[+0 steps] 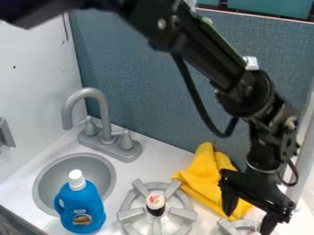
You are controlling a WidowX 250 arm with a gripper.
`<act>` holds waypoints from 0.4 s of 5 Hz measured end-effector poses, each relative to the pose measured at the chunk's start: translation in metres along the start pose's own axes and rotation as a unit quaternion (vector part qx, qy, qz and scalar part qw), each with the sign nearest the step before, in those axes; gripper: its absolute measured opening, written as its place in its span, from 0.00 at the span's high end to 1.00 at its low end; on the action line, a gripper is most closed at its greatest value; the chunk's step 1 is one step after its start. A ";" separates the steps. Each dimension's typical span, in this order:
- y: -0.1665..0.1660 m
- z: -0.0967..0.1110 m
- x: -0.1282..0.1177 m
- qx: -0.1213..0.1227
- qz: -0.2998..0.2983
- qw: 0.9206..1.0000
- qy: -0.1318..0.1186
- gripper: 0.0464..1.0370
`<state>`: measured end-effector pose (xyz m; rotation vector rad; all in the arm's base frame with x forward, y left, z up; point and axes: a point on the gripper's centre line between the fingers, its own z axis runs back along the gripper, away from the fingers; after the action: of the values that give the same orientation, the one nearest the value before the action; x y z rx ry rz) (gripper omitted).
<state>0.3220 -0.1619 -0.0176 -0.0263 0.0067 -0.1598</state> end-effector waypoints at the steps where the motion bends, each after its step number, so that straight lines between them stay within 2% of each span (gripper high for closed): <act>1: -0.011 -0.024 0.005 -0.022 -0.014 0.999 0.032 0.04; 2: -0.014 -0.036 0.010 -0.024 -0.013 0.999 0.045 0.04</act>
<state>0.3291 -0.1780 -0.0531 -0.0677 0.1001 -0.1858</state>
